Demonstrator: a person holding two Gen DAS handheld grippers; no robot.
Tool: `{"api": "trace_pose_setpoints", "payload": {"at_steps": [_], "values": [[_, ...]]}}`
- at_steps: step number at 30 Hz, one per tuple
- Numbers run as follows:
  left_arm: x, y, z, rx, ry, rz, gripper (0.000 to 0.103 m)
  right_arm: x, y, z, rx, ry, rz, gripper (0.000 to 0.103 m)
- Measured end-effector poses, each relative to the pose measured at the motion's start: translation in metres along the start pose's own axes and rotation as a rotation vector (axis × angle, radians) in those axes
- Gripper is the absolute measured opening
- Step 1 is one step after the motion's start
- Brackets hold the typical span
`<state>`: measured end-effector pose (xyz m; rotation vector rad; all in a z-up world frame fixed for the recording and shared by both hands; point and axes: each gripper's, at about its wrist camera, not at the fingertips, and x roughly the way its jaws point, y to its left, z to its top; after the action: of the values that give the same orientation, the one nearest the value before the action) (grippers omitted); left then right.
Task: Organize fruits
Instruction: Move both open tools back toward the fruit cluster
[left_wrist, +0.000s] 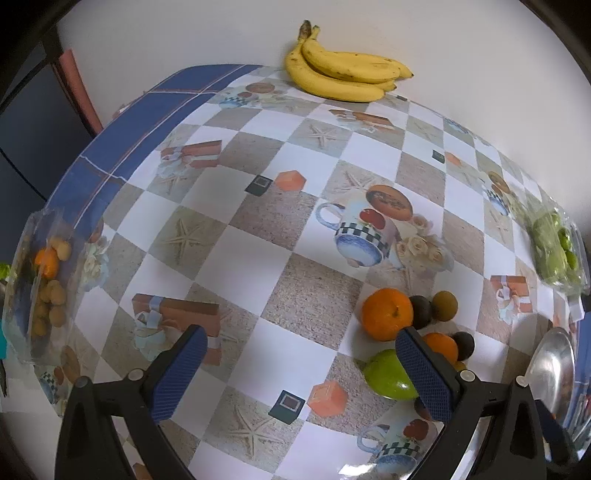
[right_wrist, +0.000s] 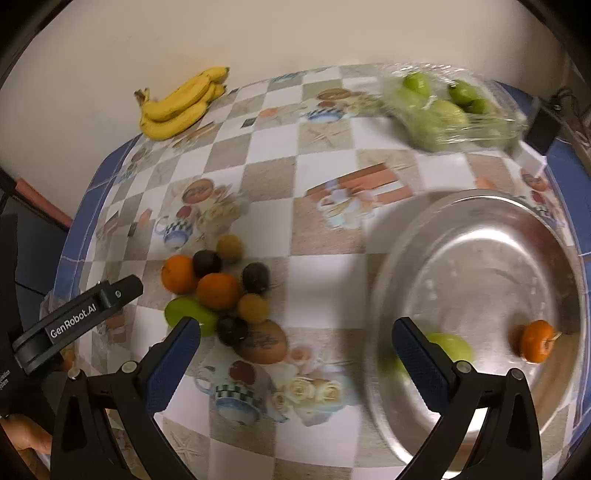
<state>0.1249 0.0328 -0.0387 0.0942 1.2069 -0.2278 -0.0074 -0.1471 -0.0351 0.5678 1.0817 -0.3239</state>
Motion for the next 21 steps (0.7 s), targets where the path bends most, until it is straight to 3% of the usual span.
{"api": "trace_pose_setpoints", "payload": {"at_steps": [10,21], "values": [[0.005,0.001,0.002,-0.018,0.003,-0.014,0.103,0.021,0.012,0.003,0.016,0.032,0.018,0.103],[0.007,-0.005,0.005,-0.008,0.0,-0.044,0.103,0.016,0.004,0.009,0.054,-0.012,-0.063,0.103]]}}
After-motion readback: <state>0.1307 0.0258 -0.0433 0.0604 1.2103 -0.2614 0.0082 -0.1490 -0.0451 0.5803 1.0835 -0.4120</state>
